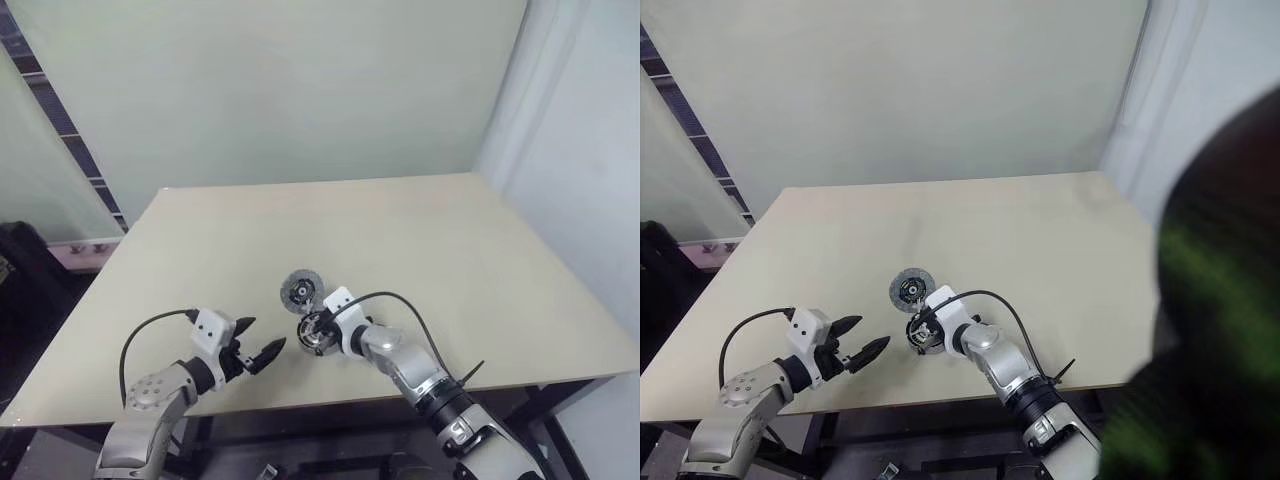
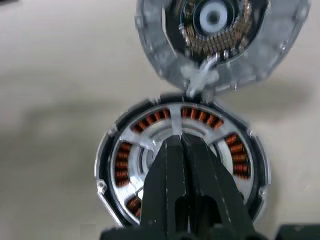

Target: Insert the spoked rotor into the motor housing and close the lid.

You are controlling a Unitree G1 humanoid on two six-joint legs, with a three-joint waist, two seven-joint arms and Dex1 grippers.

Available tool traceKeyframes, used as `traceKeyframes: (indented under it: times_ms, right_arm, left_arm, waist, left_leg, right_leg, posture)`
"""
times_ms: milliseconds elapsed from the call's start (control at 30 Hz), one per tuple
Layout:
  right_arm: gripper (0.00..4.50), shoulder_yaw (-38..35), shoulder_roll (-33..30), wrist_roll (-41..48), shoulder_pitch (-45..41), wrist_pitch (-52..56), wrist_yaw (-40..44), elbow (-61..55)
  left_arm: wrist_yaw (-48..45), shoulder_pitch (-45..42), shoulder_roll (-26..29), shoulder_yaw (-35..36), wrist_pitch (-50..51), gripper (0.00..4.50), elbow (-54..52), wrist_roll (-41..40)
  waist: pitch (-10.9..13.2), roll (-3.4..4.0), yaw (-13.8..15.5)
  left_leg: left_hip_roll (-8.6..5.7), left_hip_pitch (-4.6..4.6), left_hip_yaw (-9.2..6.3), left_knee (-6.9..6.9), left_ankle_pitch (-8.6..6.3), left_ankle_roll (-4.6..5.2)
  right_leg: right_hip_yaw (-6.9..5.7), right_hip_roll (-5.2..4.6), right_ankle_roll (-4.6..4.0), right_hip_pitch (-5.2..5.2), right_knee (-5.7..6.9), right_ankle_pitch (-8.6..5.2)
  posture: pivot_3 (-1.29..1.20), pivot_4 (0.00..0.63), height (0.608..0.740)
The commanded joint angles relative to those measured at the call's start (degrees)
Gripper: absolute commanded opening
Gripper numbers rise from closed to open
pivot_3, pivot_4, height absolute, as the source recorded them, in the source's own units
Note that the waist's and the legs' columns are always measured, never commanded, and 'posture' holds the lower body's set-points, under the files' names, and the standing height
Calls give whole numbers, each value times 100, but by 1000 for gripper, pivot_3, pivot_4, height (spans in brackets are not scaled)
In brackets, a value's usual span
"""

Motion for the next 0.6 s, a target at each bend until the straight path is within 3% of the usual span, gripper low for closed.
traceKeyframes:
  times_ms: [33, 333, 600]
  right_arm:
    - [43, 70, 27, -272, 27, -99, 114, 333]
    - [43, -366, -48, -141, -196, 63, 510, -591]
    - [43, 596, -1300, -1021, -668, 120, 1728, -1589]
  left_arm:
    - [8, -4, 12, 93, -13, 4500, -263, -67]
    - [-42, -62, -19, 7, 41, 4500, -177, -77]
    - [-240, -86, 54, -128, 362, 4500, -202, -128]
  waist:
    - [-1, -1, -3]
    - [0, 0, 1]
    - [0, 0, 2]
  left_leg:
    - [1, 2, -1, 0, 0, 0]
    - [2, 3, -1, 4, 1, 0]
    - [-1, -1, -2, 3, 0, -1]
  right_leg:
    - [0, 0, 0, 1, 0, 0]
    - [-1, 2, -2, 3, 3, -1]
    - [-1, 1, 0, -1, 2, 0]
  posture:
    - [0, 0, 740]
    - [0, 0, 740]
    - [0, 0, 740]
